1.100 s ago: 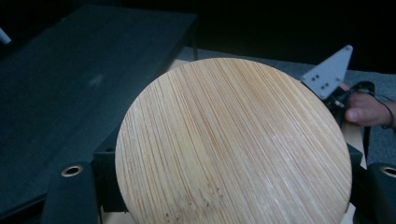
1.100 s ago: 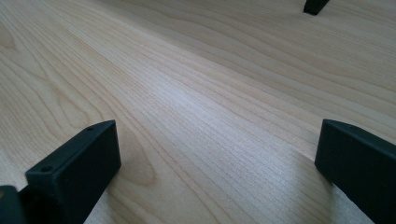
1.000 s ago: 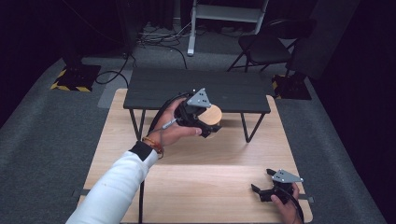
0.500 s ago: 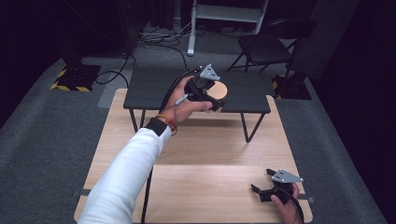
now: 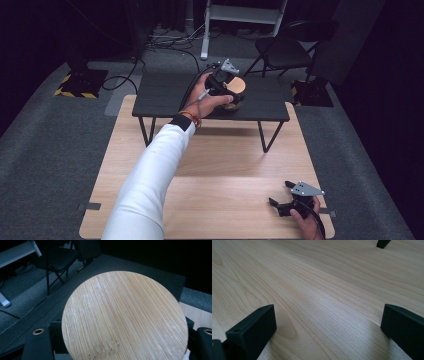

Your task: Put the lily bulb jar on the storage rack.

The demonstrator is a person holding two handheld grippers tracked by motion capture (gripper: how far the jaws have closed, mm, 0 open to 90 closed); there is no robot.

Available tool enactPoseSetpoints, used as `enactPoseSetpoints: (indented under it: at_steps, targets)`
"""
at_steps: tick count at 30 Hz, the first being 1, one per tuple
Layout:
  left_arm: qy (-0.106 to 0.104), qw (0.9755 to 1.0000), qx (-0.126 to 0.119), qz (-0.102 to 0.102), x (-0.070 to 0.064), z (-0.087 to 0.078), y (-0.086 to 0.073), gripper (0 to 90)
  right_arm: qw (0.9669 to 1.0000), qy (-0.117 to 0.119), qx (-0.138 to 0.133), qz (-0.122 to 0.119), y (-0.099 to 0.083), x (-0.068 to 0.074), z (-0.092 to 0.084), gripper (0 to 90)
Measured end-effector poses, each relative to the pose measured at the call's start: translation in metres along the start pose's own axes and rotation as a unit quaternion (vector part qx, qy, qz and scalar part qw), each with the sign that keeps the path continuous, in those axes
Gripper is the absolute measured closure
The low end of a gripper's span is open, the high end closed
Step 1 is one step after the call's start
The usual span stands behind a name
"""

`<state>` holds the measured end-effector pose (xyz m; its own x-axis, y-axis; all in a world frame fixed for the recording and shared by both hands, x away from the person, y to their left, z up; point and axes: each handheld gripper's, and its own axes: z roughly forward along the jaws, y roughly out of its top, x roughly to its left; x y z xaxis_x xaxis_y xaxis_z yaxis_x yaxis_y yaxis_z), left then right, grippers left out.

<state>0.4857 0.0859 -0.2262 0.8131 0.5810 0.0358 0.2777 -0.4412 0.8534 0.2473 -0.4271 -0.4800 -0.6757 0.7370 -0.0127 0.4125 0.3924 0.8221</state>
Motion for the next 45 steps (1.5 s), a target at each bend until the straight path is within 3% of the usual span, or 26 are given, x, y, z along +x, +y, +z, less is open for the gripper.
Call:
enactPoseSetpoints:
  at_steps: [2,7,8,9,10,16,18,19,22,27,30,34,36,39,45]
  targets:
    - [-0.001,0.9999,-0.006,-0.01,0.003,0.003,-0.002,25.5,1.0,0.0,0.0,0.0,0.0,0.0,0.0,0.0]
    - [-0.015,0.9998,-0.008,-0.01,0.009,0.005,-0.003,25.3,1.0,0.0,0.0,0.0,0.0,0.0,0.0,0.0]
    - [-0.016,0.9998,-0.011,-0.01,0.009,0.005,-0.005,18.7,1.0,0.0,0.0,0.0,0.0,0.0,0.0,0.0]
    - [-0.022,0.9995,-0.014,-0.019,0.012,0.005,-0.005,18.7,1.0,0.0,0.0,0.0,0.0,0.0,0.0,0.0]
    - [-0.023,0.9992,-0.017,-0.029,0.012,0.004,-0.006,9.7,1.0,0.0,0.0,0.0,0.0,0.0,0.0,0.0]
    - [-0.004,0.9984,-0.041,-0.04,0.008,-0.017,-0.013,2.8,1.0,0.0,0.0,0.0,0.0,0.0,0.0,0.0]
    - [0.003,0.9985,-0.044,-0.033,0.004,-0.028,-0.015,1.2,1.0,0.0,0.0,0.0,0.0,0.0,0.0,0.0]
    - [0.005,0.9983,-0.053,-0.024,0.002,-0.035,-0.02,0.8,1.0,0.0,0.0,0.001,0.0,0.0,0.0,0.0]
    - [0.021,0.9974,-0.062,-0.031,-0.005,-0.051,-0.028,0.5,1.0,0.001,0.0,0.0,0.0,0.0,0.0,0.0]
    - [0.019,0.9969,-0.072,-0.026,-0.012,-0.075,-0.045,0.5,1.0,0.001,0.0,0.0,0.0,0.0,0.0,0.0]
    - [0.022,0.9952,-0.094,-0.016,-0.021,-0.084,-0.063,0.5,1.0,0.001,0.001,0.0,0.0,-0.001,0.0,0.0]
    - [0.036,0.9951,-0.092,-0.002,-0.036,-0.093,-0.079,0.5,1.0,0.001,0.0,0.0,0.0,0.0,0.0,0.0]
    - [0.027,0.9949,-0.097,0.008,-0.039,-0.099,-0.089,0.6,1.0,0.001,0.0,0.0,0.0,0.0,0.0,0.0]
    - [0.023,0.9943,-0.104,0.0,-0.046,-0.106,-0.105,0.5,1.0,0.001,0.0,0.0,0.0,0.0,0.0,0.0]
    - [0.04,0.9945,-0.093,0.025,-0.069,-0.115,-0.136,0.5,1.0,0.001,0.0,0.0,0.0,0.0,0.0,0.0]
